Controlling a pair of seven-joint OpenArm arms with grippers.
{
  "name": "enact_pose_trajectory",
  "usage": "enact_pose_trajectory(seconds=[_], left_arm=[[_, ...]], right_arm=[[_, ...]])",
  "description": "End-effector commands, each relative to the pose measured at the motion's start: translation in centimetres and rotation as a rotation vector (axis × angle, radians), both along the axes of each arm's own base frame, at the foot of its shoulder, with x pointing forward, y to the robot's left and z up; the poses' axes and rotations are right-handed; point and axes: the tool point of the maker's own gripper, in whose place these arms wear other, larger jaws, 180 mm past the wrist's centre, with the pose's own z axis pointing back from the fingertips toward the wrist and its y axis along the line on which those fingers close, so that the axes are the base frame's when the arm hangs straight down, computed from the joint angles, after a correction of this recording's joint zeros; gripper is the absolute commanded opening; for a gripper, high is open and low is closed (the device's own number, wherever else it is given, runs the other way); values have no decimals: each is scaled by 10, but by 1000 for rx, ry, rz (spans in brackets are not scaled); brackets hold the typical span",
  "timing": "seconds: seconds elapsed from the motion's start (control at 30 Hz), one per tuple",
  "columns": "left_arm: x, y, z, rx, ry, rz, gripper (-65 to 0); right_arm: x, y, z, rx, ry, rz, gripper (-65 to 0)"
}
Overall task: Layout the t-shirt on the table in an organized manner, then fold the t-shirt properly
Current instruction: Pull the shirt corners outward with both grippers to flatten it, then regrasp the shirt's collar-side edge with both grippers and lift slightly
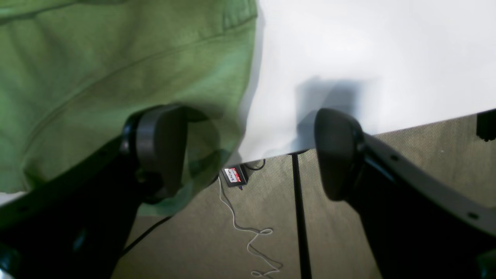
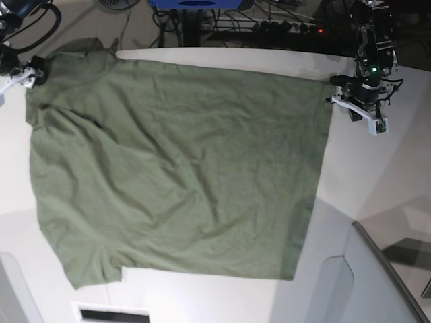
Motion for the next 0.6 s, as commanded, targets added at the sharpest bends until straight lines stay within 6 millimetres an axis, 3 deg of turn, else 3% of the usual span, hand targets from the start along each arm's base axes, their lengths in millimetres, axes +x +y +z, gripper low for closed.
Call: enact_pose_trajectory(seconds=[0.0,0.2,0.27,0.47,0.57], left_arm=[[9,7,12,24,-41,-1,-650],[11,7,13,24,-45,-1,-650],[11,7,13,24,-47,-1,-650],[12,7,13,24,-47,0,-650],[12,7,13,22,-48,0,-650]], right_arm=[[2,-4,4,-11,-6,9,-182],[2,-3,4,-8,-5,11,-185],[3,1,3,-2,-7,10,-212],[15,15,3,2,-10,78,-446],[15,15,2,3,-11,78,-630]])
